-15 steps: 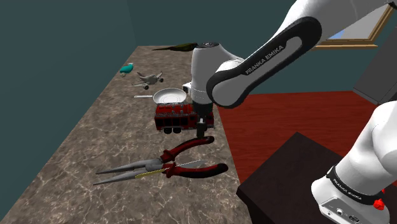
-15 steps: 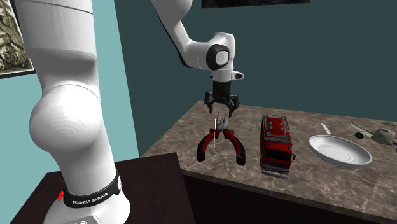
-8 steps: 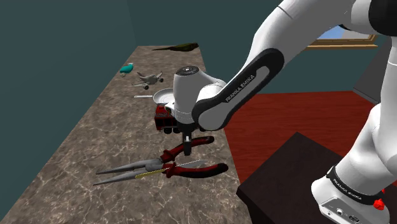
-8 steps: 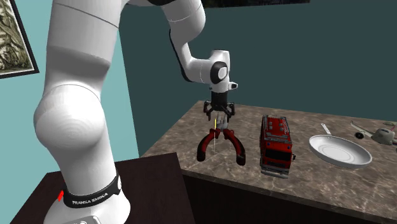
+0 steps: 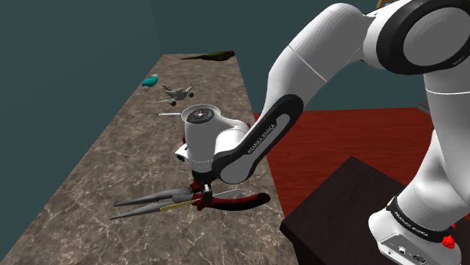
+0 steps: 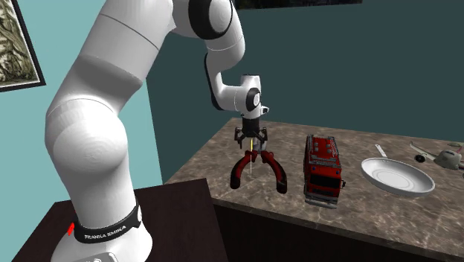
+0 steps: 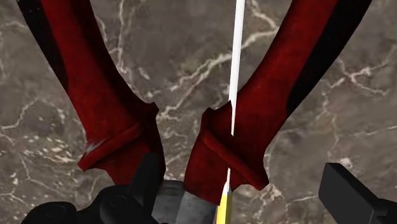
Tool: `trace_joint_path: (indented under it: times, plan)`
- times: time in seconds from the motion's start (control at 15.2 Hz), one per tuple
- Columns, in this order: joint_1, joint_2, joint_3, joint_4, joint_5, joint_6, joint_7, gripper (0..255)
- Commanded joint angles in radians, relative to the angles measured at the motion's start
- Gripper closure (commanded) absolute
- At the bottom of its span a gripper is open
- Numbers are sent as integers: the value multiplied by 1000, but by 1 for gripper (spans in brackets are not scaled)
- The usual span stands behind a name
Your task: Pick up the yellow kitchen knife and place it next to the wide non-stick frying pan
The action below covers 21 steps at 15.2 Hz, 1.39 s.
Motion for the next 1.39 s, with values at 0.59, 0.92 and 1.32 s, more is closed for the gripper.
trace_joint_path:
  times: [0.59,0.92,1.32]
  plan:
    - [26,99,-30,48,-32,52,14,0]
    - [26,98,-30,48,-32,52,14,255]
    - [27,98,-30,48,-32,52,14,255]
